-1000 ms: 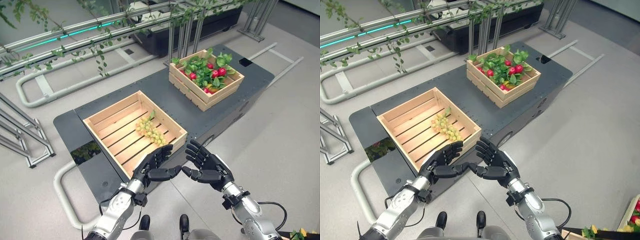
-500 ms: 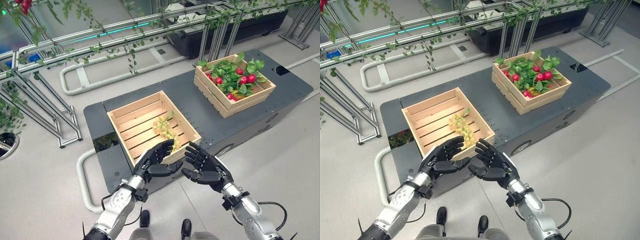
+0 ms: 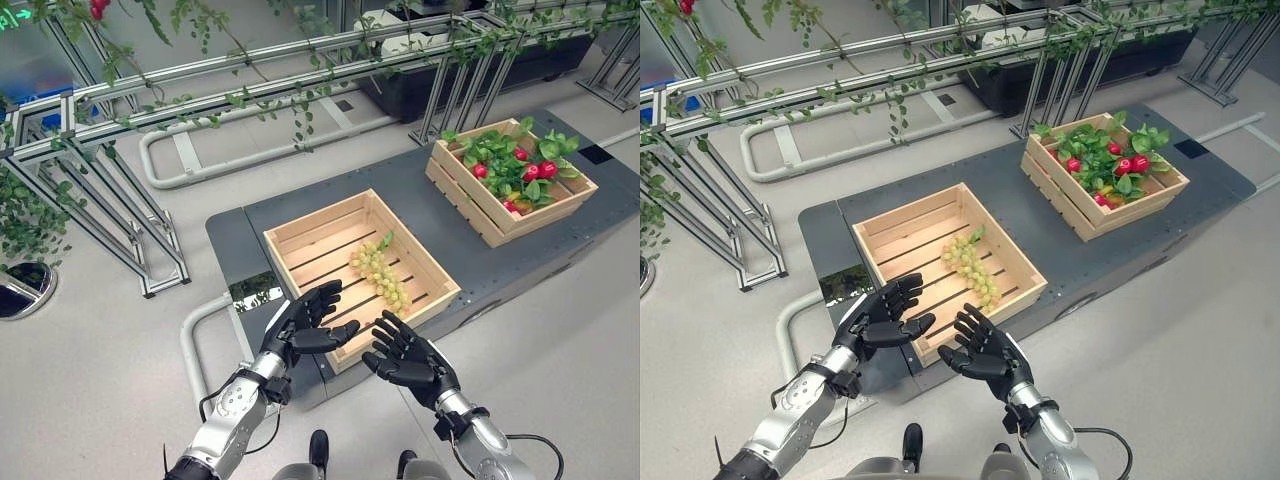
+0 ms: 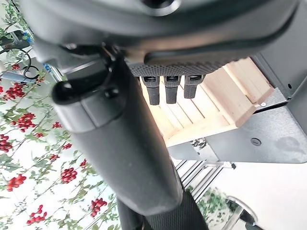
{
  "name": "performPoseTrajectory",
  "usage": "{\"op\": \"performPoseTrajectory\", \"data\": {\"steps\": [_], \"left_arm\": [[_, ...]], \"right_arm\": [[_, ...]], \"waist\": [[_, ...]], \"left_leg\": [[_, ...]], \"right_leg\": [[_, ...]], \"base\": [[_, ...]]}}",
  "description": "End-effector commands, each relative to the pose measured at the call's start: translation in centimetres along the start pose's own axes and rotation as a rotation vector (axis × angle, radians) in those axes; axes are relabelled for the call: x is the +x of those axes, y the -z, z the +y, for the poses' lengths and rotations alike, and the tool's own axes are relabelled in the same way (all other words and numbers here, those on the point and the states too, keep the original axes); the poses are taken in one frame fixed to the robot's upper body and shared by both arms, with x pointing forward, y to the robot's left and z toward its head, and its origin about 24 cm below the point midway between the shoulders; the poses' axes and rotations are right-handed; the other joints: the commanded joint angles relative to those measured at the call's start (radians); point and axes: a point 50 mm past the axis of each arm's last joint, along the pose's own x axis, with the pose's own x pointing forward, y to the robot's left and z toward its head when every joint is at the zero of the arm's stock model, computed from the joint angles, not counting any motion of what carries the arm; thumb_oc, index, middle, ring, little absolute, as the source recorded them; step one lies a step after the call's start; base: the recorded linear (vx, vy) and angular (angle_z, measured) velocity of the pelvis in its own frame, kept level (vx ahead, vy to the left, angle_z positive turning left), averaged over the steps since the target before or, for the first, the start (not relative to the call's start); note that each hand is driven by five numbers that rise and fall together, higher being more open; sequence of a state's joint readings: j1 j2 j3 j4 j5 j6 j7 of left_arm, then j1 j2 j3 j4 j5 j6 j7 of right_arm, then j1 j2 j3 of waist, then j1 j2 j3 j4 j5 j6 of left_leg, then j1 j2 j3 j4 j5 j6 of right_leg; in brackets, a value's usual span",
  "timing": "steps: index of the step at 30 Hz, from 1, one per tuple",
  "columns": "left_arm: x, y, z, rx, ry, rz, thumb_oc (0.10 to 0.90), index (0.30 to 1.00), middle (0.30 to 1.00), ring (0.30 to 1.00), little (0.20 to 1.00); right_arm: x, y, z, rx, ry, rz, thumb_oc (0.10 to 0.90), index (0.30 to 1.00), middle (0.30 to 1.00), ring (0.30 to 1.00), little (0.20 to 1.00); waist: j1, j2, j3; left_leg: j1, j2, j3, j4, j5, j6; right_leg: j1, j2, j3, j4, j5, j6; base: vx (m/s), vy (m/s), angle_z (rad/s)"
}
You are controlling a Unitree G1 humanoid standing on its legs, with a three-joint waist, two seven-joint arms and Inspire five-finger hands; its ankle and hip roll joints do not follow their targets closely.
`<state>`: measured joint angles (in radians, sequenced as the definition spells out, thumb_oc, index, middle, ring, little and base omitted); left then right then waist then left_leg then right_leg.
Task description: Pick up the fruits from the basket on one side to the basket on the other side
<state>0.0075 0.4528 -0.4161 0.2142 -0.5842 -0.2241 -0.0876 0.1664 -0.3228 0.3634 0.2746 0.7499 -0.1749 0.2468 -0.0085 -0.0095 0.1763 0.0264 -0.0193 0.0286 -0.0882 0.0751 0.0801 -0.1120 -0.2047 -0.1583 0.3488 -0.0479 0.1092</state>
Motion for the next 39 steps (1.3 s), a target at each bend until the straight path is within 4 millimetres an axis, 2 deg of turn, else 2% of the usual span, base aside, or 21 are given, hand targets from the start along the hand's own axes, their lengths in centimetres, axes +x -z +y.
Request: {"op": "performPoseTrajectory", "data": {"steps": [1,3,4,6,8,10,12,14,16,19,21,22,24,25,28,32,35,39], "left_arm": [[0.9,-5.0,-0.7,0.020,0.056,-0.270,0.800,0.900,0.900,0.900,0.900],[1.0,-5.0,-1.0,0.025,0.056,-0.276,0.800,0.900,0.900,0.900,0.900],[1.1,-5.1,-1.1,0.028,0.056,-0.283,0.800,0.900,0.900,0.900,0.900],[1.1,-5.3,-1.0,0.037,0.053,-0.295,0.800,0.900,0.900,0.900,0.900],[1.1,-5.7,-0.8,0.069,0.048,-0.316,0.800,0.900,0.900,0.900,0.900],[1.1,-5.5,-0.7,0.093,0.026,-0.304,0.800,0.900,0.900,0.900,0.900],[1.1,-5.6,-0.7,0.094,0.022,-0.310,0.800,0.900,0.900,0.900,0.900],[0.9,-5.7,-0.5,0.114,-0.013,-0.314,0.800,0.900,0.900,0.900,0.900],[1.1,-5.7,0.0,0.135,-0.043,-0.313,0.800,0.900,0.900,0.900,0.900],[1.3,-6.0,0.2,0.190,-0.044,-0.334,0.800,0.900,0.900,0.900,0.900],[1.4,-6.2,0.2,0.235,-0.044,-0.350,0.800,0.900,0.900,0.900,0.900],[1.4,-6.5,0.1,0.271,-0.050,-0.372,0.800,0.900,0.900,0.900,0.900],[1.6,-7.0,0.0,0.307,-0.058,-0.399,0.800,0.900,0.900,0.900,0.900],[2.2,-7.9,-0.2,0.407,-0.084,-0.436,0.800,0.900,0.900,0.900,0.900],[2.7,-8.8,0.0,0.563,-0.100,-0.466,0.800,0.900,0.900,0.900,0.900],[2.8,-10.8,1.9,0.875,-0.147,-0.484,0.800,0.900,0.900,0.900,0.900],[2.9,-12.1,2.6,1.028,-0.165,-0.482,0.800,0.900,0.900,0.900,0.900],[4.0,-15.2,4.1,1.350,-0.260,-0.480,0.800,0.900,0.900,0.900,0.900]], "right_arm": [[1.0,-2.5,0.9,-0.022,-0.035,-0.141,0.800,0.900,0.900,0.900,0.900],[1.1,-2.7,0.6,-0.027,-0.033,-0.150,0.800,0.900,0.900,0.900,0.900],[1.2,-2.8,0.6,-0.025,-0.034,-0.155,0.800,0.900,0.900,0.900,0.900],[1.5,-3.1,0.6,-0.024,-0.042,-0.159,0.800,0.900,0.900,0.900,0.900],[1.8,-3.5,0.8,-0.025,-0.063,-0.169,0.800,0.900,0.900,0.900,0.900],[1.5,-3.4,0.5,-0.015,-0.028,-0.162,0.800,0.900,0.900,0.900,0.900],[1.3,-3.6,0.3,-0.016,-0.022,-0.167,0.800,0.900,0.900,0.900,0.900],[0.6,-3.6,-0.3,-0.069,0.014,-0.154,0.800,0.900,0.900,0.900,0.900],[0.4,-3.6,-0.8,-0.063,0.037,-0.145,0.800,0.900,0.900,0.900,0.900],[-0.5,-3.3,-2.0,-0.091,0.105,-0.141,0.800,0.900,0.900,0.900,0.900],[-1.0,-3.1,-2.8,-0.095,0.161,-0.140,0.800,0.900,0.900,0.900,0.900],[-1.2,-3.0,-3.1,-0.101,0.182,-0.142,0.800,0.900,0.900,0.900,0.900],[-1.1,-3.2,-3.4,-0.095,0.192,-0.147,0.800,0.900,0.900,0.900,0.900],[-0.9,-3.1,-3.4,-0.091,0.210,-0.146,0.800,0.900,0.900,0.900,0.900],[-1.1,-2.9,-3.5,-0.066,0.222,-0.148,0.800,0.900,0.900,0.900,0.900],[-2.2,-1.6,-4.0,-0.092,0.255,-0.076,0.800,0.900,0.900,0.900,0.900],[-2.8,-1.2,-4.4,-0.154,0.272,-0.035,0.800,0.900,0.900,0.900,0.900],[-4.2,-0.1,-6.3,-0.211,0.351,0.083,0.800,0.900,0.900,0.900,0.900]], "waist": [[0.019,-0.024,-0.046],[0.018,-0.037,-0.048],[0.016,-0.046,-0.048],[0.011,-0.055,-0.044],[0.005,-0.056,-0.039],[-0.012,-0.067,-0.045],[-0.019,-0.071,-0.046],[-0.038,-0.075,-0.057],[-0.040,-0.082,-0.058],[-0.051,-0.075,-0.055],[-0.057,-0.059,-0.053],[-0.057,-0.043,-0.048],[-0.055,-0.034,-0.040],[-0.064,-0.018,-0.038],[-0.074,-0.009,-0.038],[-0.107,0.006,-0.053],[-0.124,0.013,-0.053],[-0.171,0.021,-0.032]], "left_leg": [[-0.053,0.007,-0.017,0.047,-0.032,-0.001],[-0.061,0.006,-0.031,0.050,-0.038,-0.011],[-0.064,0.002,-0.034,0.054,-0.048,-0.013],[-0.061,0.007,-0.035,0.056,-0.067,-0.016],[-0.058,0.034,-0.040,0.054,-0.071,-0.023],[-0.063,0.075,-0.036,0.084,-0.056,-0.043],[-0.058,0.091,-0.032,0.091,-0.052,-0.051],[-0.044,0.150,-0.007,0.089,-0.025,-0.085],[-0.076,0.168,-0.011,0.156,0.001,-0.094],[-0.108,0.153,0.010,0.229,-0.005,-0.096],[-0.110,0.131,0.003,0.192,-0.004,-0.096],[-0.115,0.117,-0.012,0.121,0.023,-0.100],[-0.136,0.102,-0.029,0.096,0.046,-0.104],[-0.118,0.090,-0.042,0.055,0.046,-0.098],[-0.090,0.090,-0.042,0.019,0.050,-0.100],[-0.053,0.088,-0.015,0.001,0.019,-0.097],[-0.046,0.085,-0.001,0.001,0.006,-0.095],[-0.047,0.088,0.032,0.001,-0.006,-0.093]], "right_leg": [[-0.020,0.019,0.054,-0.092,0.188,0.007],[-0.003,0.024,0.084,-0.258,0.203,0.007],[-0.007,0.018,0.104,-0.327,0.241,0.016],[-0.028,0.014,0.142,-0.393,0.285,0.028],[-0.038,0.031,0.173,-0.374,0.270,0.027],[-0.008,0.064,0.172,-0.372,0.226,0.021],[-0.001,0.070,0.172,-0.381,0.225,0.016],[0.029,0.096,0.161,-0.407,0.212,-0.016],[0.054,0.109,0.141,-0.425,0.209,-0.036],[0.073,0.118,0.110,-0.433,0.197,-0.055],[0.081,0.121,0.110,-0.434,0.191,-0.055],[0.084,0.129,0.119,-0.431,0.185,-0.057],[0.085,0.131,0.126,-0.432,0.182,-0.057],[0.075,0.130,0.141,-0.428,0.173,-0.055],[0.076,0.123,0.140,-0.426,0.170,-0.047],[0.070,0.109,0.149,-0.430,0.168,-0.027],[0.065,0.104,0.160,-0.430,0.166,-0.020],[0.039,0.102,0.186,-0.422,0.169,-0.008]], "base": [[0.11,-0.136,-0.02],[0.11,-0.243,0.01],[0.08,-0.280,0.05],[0.07,-0.301,0.21],[0.11,-0.432,0.39],[0.20,-0.502,0.63],[0.16,-0.356,0.55],[0.19,-0.434,0.38],[0.14,-0.330,0.35],[0.10,-0.142,0.18],[0.10,0.070,0.13],[0.05,0.107,0.12],[0.04,0.175,0.09],[0.05,0.223,0.00],[0.09,0.165,-0.19],[0.11,0.118,-0.11],[0.06,0.099,-0.24],[0.03,0.055,-0.12]]}}
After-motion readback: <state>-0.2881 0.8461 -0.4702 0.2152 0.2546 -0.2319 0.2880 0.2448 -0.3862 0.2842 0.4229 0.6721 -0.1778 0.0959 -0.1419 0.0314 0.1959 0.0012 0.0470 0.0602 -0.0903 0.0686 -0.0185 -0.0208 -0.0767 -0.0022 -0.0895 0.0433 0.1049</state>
